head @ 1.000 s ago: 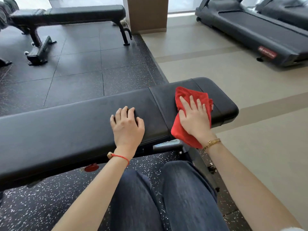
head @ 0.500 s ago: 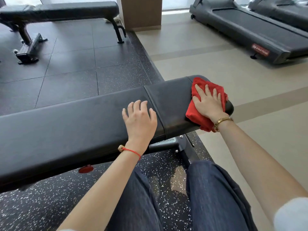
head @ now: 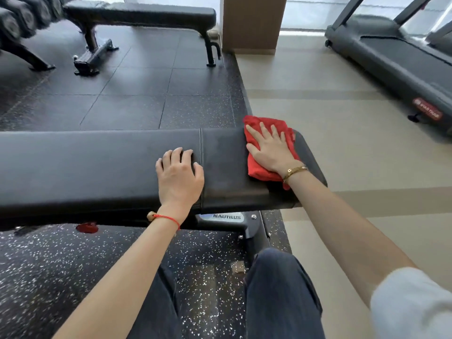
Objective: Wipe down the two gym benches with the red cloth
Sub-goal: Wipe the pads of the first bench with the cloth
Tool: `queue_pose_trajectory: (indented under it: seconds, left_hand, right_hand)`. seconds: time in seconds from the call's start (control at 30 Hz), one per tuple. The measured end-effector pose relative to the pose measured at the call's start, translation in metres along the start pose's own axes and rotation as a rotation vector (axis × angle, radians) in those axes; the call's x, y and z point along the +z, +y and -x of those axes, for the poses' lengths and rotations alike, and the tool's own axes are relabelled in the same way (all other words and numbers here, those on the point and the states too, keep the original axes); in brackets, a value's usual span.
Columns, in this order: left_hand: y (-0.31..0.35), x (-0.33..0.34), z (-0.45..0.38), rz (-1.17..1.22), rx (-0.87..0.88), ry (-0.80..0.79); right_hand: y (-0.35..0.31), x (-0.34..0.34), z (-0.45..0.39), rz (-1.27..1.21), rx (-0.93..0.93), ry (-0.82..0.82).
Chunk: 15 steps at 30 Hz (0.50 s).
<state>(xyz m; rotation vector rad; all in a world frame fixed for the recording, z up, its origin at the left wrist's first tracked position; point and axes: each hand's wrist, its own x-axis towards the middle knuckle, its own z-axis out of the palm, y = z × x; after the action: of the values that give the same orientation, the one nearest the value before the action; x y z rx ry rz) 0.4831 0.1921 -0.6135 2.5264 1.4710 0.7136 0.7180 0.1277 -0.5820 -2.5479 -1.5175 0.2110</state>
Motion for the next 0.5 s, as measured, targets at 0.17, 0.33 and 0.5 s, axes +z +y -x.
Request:
queue_pose_trajectory:
  seconds: [0.17,0.33,0.5]
  left_hand:
    - [0.002,-0.002,-0.001,-0.013,-0.01,0.019]
    - [0.003,-0.002,-0.001,-0.007,-0.019,0.056]
    - [0.005,-0.002,0.001,-0.021,-0.032,0.073]
  right_hand:
    - [0.0,0.007,0.04,-0.018,-0.251,-0.005]
    - [0.047,0.004,0.07,-0.027,-0.23,0.053]
    - [0.045,-0.008,0.015,-0.038,-0.127,-0.016]
